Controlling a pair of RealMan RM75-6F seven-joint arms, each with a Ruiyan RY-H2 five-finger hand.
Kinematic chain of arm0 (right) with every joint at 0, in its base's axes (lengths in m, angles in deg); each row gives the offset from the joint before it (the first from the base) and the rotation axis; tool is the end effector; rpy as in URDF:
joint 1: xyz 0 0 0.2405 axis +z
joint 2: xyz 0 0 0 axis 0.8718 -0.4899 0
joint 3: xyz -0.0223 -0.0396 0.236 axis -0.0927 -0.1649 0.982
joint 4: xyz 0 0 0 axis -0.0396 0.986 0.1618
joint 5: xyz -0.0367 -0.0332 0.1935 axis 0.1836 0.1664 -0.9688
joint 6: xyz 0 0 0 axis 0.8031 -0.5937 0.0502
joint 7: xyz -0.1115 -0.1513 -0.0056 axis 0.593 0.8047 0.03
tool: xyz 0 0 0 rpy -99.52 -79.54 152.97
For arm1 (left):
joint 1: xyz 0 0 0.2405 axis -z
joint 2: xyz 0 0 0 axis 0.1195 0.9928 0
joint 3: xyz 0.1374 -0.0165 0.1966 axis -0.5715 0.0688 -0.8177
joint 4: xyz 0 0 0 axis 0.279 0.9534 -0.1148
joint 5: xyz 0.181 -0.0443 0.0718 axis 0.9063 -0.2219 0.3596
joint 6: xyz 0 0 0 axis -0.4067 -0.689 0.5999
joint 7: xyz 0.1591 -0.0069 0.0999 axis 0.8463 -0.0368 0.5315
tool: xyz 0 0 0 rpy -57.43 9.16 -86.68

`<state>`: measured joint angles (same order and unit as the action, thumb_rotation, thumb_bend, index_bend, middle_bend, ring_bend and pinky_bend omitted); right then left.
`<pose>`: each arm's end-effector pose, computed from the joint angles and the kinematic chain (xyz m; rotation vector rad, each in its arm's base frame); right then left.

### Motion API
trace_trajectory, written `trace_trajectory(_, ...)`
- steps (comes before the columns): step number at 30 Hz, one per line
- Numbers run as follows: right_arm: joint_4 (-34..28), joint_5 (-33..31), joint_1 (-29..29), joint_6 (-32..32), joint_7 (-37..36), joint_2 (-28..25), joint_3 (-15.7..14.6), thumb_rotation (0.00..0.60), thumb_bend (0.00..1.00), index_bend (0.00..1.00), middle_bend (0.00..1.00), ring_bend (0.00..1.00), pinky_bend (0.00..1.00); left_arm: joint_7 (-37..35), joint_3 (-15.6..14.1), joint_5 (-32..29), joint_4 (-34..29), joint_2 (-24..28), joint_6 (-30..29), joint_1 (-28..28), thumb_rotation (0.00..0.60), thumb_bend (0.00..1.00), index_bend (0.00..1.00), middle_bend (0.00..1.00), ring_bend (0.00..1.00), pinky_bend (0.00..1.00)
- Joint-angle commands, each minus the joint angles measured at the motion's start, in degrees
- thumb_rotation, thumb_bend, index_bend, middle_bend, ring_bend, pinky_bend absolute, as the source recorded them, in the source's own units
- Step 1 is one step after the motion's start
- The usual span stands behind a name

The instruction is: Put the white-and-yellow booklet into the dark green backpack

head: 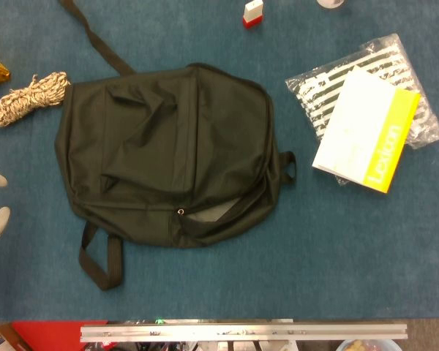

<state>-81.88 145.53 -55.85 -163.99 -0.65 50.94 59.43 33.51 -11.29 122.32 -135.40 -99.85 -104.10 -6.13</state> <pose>-0.2944 -0.2150 0.1690 1.4937 -0.8832 0.9574 -0.2658 0.1922 0.1480 -1.3181 -1.0387 -1.0311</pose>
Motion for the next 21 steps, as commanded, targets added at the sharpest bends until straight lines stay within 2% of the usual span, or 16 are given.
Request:
trace_trajectory(1,0.02,-0.04,0.33,0.45,0.09,0.11,0.07,0.600,0.18,0.62,0.54,0.46,0.55,0.43,0.01,-0.19,0.02,-0.12,0.36,0.15,0.600,0.22,0.44,0.34,0.25,0.28)
trace_trajectory(13,-0.09,2.77,2.63,1.83,1.38,0.01,-0.09,0.600,0.18,0.62,0.54,0.46,0.55,0.62,-0.13,-0.52,0.07,-0.20,0.52,-0.01,0.600,0.22,0.44,0.34,0.25,0.28)
trace_trajectory(21,2.36,5.07,6.02,5.55,5.12,1.06,-0.31,0.600,0.18,0.62,0.54,0.45,0.55,0.97,-0.47,0.12,0.01,-0.08,0.93,0.20,0.600,0.22,0.44,0.34,0.25,0.28)
